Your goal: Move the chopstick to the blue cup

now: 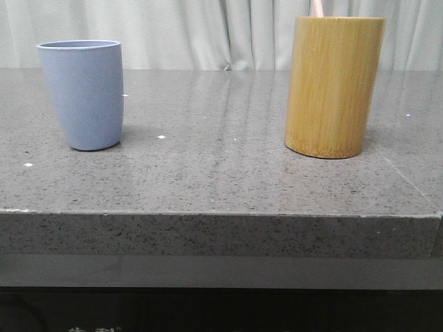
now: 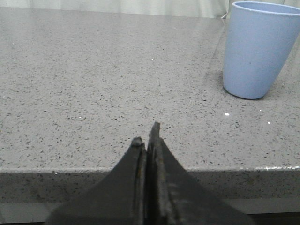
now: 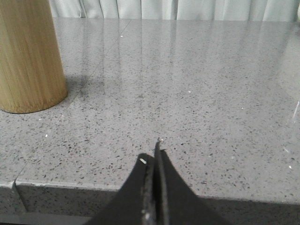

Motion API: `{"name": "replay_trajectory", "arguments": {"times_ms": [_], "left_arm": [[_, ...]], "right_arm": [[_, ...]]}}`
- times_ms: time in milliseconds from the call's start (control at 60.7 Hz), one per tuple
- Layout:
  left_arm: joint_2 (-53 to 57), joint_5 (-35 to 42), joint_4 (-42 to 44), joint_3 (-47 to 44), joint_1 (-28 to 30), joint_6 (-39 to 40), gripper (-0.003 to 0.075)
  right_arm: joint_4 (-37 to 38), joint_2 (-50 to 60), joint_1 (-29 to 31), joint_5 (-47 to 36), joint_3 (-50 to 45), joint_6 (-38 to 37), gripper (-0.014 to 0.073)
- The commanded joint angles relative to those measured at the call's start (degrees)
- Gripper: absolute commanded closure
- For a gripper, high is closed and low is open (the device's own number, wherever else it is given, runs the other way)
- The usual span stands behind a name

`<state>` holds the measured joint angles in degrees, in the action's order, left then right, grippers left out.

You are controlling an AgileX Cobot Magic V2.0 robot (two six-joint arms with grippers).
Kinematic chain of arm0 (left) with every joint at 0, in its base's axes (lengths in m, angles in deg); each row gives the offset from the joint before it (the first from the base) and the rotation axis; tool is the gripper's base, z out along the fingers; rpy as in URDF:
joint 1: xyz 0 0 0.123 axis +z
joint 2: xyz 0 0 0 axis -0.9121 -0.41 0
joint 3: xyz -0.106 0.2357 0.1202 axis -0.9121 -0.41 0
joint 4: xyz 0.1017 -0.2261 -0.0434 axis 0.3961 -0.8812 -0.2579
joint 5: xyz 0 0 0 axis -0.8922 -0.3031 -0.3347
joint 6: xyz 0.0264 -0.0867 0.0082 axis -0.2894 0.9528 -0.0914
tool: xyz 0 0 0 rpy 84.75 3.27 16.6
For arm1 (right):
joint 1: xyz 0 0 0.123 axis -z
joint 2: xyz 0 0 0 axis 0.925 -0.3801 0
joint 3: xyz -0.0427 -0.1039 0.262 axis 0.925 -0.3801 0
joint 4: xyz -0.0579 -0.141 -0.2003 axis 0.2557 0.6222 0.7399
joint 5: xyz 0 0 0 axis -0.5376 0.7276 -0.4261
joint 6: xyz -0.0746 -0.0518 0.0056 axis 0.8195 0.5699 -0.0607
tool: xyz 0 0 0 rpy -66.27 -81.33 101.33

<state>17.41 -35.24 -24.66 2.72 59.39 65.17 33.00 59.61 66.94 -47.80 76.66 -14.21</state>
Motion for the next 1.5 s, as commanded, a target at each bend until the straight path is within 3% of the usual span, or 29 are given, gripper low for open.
{"name": "replay_trajectory", "arguments": {"times_ms": [0,659,955,1120,1268,1483], "left_arm": [[1.41,4.89,-0.59,-0.51,-0.36,0.52,0.0739],[1.41,5.40,-0.59,-0.51,-0.36,0.52,0.0739],[1.41,19.84,-0.70,3.02,-0.36,0.52,0.0739],[-2.03,13.24,-0.78,15.91,-0.36,0.52,0.0739],[-13.92,3.01,-0.78,28.81,-0.36,0.52,0.0739],[-28.44,0.17,0.28,35.06,-0.36,0.52,0.0739]], "right_arm": [[0.42,1.12,0.32,-4.34,0.25,0.00,0.0681],[0.31,1.12,0.32,-4.86,0.32,0.00,0.0681],[-1.13,1.06,0.32,-5.72,8.50,0.00,0.0681],[-1.07,-2.01,0.32,1.83,19.40,0.00,0.0681],[-1.07,-11.81,0.32,8.44,29.07,0.00,0.0681],[-1.13,-23.45,0.32,8.98,34.48,0.00,0.0681]]}}
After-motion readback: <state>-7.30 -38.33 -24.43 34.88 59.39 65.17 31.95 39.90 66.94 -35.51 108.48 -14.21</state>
